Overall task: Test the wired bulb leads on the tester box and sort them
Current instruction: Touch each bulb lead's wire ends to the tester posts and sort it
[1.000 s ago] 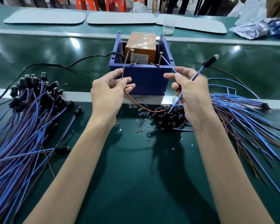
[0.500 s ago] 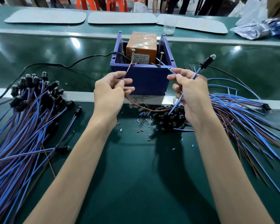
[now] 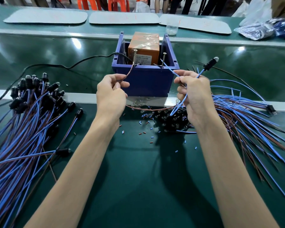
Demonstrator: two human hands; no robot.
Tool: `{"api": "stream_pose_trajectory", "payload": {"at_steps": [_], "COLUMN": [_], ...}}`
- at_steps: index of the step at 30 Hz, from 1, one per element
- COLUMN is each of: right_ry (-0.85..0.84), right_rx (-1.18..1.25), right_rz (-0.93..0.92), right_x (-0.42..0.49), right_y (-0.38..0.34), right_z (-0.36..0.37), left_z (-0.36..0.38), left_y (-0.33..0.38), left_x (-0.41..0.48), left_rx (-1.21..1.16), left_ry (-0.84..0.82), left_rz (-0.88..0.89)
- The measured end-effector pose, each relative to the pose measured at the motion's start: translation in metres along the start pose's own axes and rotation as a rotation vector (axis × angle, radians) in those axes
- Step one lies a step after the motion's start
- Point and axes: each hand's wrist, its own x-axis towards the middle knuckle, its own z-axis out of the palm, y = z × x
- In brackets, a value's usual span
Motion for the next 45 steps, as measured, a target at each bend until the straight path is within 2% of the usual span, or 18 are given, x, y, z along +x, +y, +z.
{"api": "stream_pose_trajectory", "payload": {"at_steps": [45], "right_ry": [0.007], "right_rx": [0.084], "right_rz": [0.051], "right_x": [-0.0038], "right_y": [-0.0037], "right_z": [0.0042], "left_z": [0.0009], "left_y": [-0.0003], "left_x": [0.001], "left_rx": [-0.001], "left_ry": [-0.006], "left_rz": [-0.016]}}
